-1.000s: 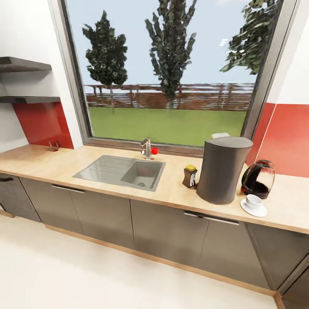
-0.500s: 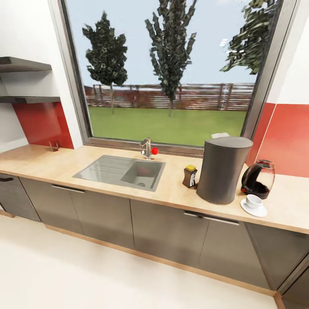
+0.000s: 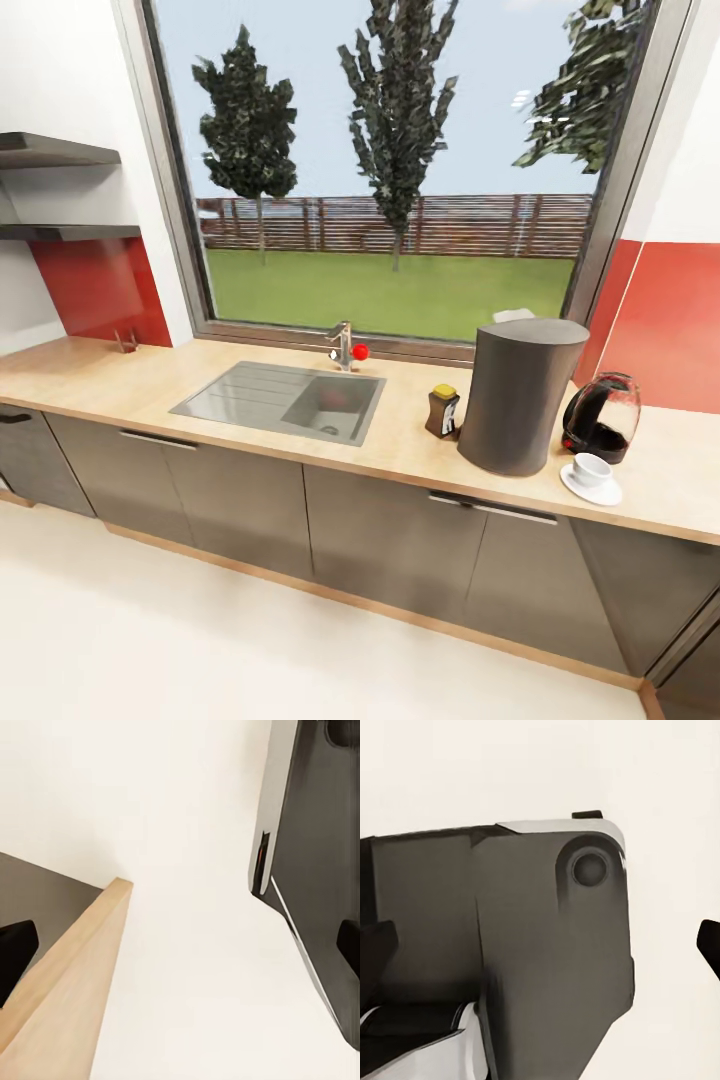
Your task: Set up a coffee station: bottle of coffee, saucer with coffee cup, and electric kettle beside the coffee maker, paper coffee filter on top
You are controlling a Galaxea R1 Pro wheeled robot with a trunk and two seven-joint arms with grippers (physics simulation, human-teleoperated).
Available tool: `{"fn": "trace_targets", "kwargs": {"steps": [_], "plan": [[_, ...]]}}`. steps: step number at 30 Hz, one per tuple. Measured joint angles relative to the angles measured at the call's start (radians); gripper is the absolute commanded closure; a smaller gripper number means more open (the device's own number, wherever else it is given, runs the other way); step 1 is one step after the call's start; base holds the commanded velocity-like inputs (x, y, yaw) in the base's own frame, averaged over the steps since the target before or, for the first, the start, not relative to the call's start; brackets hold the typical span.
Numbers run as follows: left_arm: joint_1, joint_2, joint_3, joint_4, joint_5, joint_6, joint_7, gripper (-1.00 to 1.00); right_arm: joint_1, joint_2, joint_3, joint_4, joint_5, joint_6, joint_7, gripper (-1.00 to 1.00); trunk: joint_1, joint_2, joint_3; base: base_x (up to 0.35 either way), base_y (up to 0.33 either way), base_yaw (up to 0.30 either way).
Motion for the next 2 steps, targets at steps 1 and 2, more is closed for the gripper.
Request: {"fn": "trace_targets", "kwargs": {"steps": [1, 2], "plan": [[0.0, -0.001, 0.0, 0.0, 0.0, 0.0, 0.0, -1.0, 0.0, 0.0, 0.0, 0.0, 0.0, 0.0, 0.0, -1.0, 0.0, 0.0, 0.0, 0.0, 0.0, 0.0], [0.0, -0.002, 0.001, 0.0, 0.001, 0.001, 0.0, -1.0, 0.0, 0.0, 0.0, 0.0, 0.0, 0.0, 0.0, -1.0, 0.0, 0.0, 0.0, 0.0, 0.0, 0.0]]}}
